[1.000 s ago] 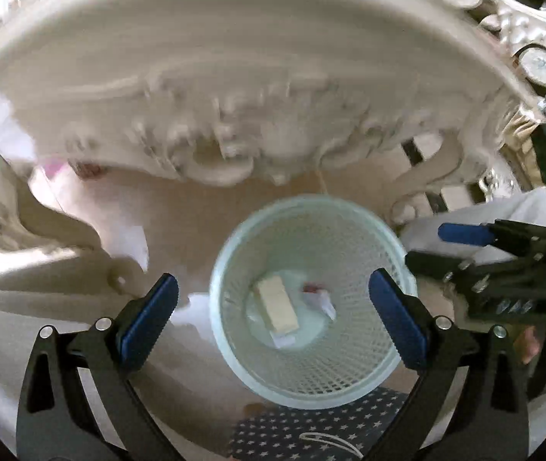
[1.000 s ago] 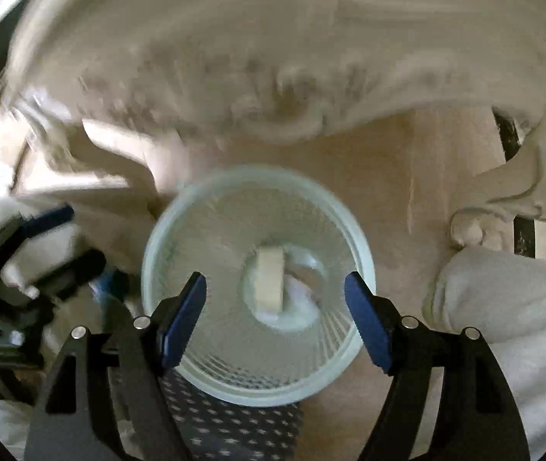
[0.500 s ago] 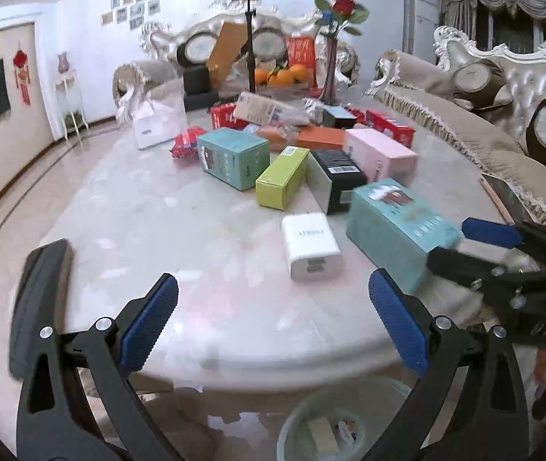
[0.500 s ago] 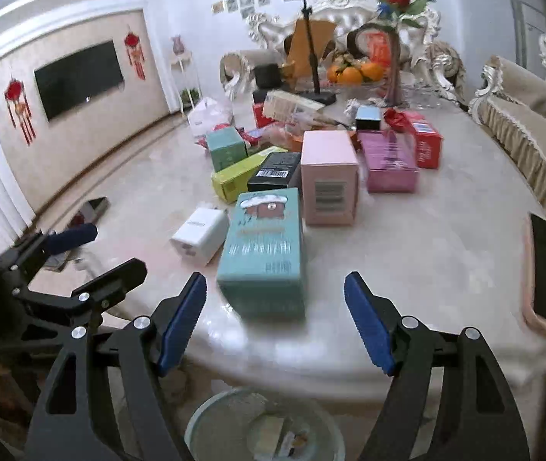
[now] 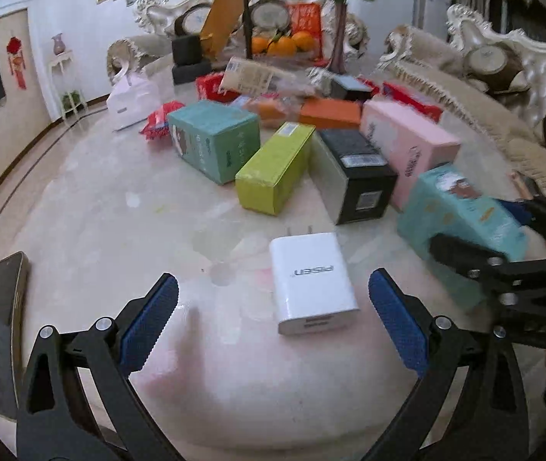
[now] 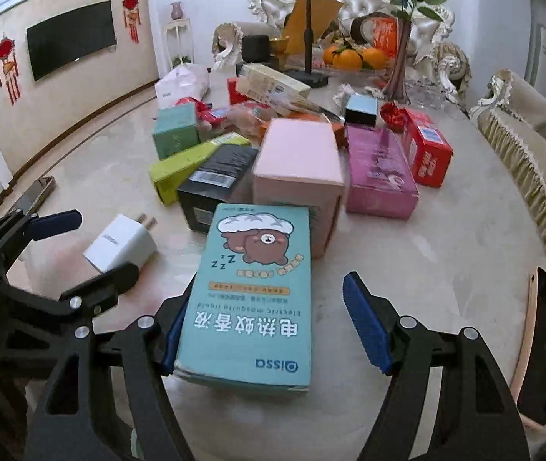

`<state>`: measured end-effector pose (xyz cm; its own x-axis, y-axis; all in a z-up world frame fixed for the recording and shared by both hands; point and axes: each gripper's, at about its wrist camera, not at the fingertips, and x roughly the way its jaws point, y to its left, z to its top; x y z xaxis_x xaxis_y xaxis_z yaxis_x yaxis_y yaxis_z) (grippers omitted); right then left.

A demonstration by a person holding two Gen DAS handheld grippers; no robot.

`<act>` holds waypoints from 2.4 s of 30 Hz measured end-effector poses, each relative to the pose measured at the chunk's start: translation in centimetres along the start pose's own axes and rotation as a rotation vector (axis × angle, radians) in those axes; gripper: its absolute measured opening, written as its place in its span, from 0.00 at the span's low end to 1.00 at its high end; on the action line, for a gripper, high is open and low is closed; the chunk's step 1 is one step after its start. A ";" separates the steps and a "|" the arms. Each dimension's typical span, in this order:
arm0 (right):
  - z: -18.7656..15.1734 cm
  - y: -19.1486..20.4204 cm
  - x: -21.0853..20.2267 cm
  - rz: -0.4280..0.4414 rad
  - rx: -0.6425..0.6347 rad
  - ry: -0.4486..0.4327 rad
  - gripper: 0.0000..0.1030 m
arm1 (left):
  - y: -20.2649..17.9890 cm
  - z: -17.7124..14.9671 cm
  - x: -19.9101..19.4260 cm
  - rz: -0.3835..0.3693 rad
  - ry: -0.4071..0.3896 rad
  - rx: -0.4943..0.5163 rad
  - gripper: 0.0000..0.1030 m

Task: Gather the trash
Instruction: 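Grasp the white PISEN charger with the left tool while the right grasps the teal box, then drop the charger and teal box into the wastebasket by opening both tools, then grasp the lime green box with the left tool while the right grasps the pink box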

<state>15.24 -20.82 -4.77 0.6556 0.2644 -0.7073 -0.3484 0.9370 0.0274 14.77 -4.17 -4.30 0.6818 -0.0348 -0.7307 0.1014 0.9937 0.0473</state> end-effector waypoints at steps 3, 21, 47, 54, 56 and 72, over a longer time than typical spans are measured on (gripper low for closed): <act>-0.1 -0.1 -0.1 -0.017 0.001 -0.001 0.67 | 0.0 0.0 0.8 0.025 0.016 0.000 0.94; -4.2 0.2 -9.7 0.248 0.184 -0.075 0.44 | 2.7 -1.7 -8.4 -0.192 -0.111 -0.009 0.37; -20.7 6.0 1.6 0.070 0.120 0.448 0.69 | -3.3 -20.1 1.6 -0.254 0.395 0.088 0.86; -16.0 3.4 -6.0 0.156 0.201 0.210 0.69 | -0.9 -15.9 -4.1 -0.322 0.250 0.056 0.86; -12.9 1.8 -8.7 0.153 0.221 0.070 0.69 | 0.2 -13.3 -6.0 -0.318 0.171 0.063 0.86; 2.5 -3.1 -1.8 0.040 0.213 -0.145 0.69 | 2.8 5.5 1.5 -0.241 -0.028 0.159 0.86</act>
<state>16.83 -23.66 -1.86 0.7388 0.3180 -0.5942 -0.2370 0.9480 0.2127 20.05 -2.06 -1.45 0.6437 -0.2730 -0.7149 0.3736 0.9274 -0.0178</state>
